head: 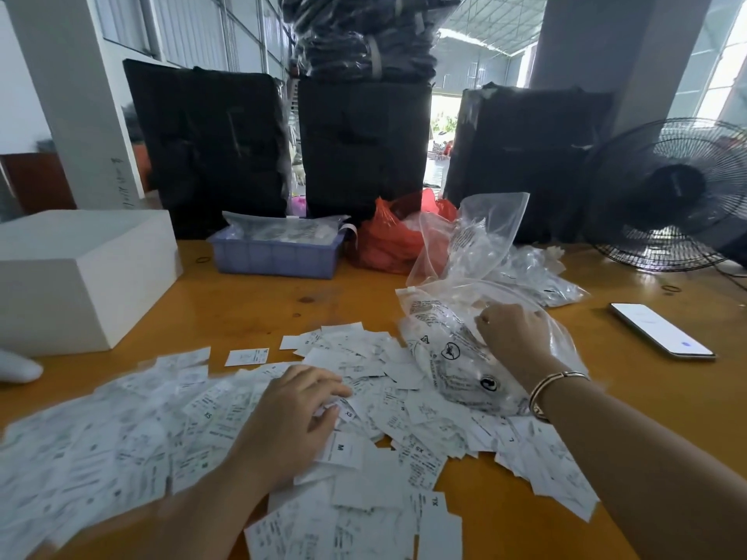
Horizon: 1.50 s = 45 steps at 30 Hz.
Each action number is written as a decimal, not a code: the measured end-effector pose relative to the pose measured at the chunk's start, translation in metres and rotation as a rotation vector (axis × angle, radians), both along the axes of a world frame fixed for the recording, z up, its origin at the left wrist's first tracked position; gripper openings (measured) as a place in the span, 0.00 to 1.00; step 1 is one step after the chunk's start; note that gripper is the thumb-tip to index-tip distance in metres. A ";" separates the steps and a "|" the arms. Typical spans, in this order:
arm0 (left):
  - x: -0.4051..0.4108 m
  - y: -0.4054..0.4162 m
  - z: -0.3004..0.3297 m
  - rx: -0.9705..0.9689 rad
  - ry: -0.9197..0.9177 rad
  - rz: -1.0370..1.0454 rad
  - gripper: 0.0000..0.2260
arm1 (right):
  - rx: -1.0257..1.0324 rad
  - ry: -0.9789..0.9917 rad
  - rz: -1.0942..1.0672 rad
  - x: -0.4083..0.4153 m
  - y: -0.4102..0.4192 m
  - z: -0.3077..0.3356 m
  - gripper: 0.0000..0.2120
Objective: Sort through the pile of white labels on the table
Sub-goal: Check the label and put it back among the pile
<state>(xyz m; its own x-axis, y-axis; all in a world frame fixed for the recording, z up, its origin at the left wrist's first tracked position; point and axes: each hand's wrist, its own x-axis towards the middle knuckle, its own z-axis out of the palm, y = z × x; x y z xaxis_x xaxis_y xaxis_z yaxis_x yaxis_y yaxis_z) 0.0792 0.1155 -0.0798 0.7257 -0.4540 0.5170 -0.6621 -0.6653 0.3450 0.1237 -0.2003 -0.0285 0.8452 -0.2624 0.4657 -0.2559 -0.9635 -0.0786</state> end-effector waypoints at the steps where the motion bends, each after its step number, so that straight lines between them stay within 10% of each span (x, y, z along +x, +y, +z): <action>1: 0.000 0.000 0.000 -0.003 0.001 -0.001 0.11 | -0.002 -0.040 0.022 0.000 -0.001 0.001 0.18; 14: 0.002 -0.001 0.001 -0.047 0.029 0.007 0.10 | 1.228 -0.250 0.058 0.004 0.006 0.023 0.05; 18: 0.002 -0.002 0.002 -0.090 0.010 0.045 0.09 | 1.175 -0.619 0.194 -0.009 0.026 0.036 0.02; 26: -0.005 -0.001 0.016 -0.491 0.179 0.081 0.12 | 1.322 -0.147 0.675 -0.048 0.118 0.005 0.03; 31: -0.006 0.002 0.018 -0.457 0.261 0.040 0.19 | 1.157 0.026 0.749 -0.056 0.152 -0.022 0.04; 38: -0.002 0.000 0.014 -0.493 0.218 0.154 0.04 | 1.044 -0.022 0.714 -0.057 0.155 -0.029 0.07; 45: 0.004 0.002 0.013 -0.662 0.220 0.287 0.04 | 0.214 0.048 0.714 -0.051 0.154 -0.047 0.14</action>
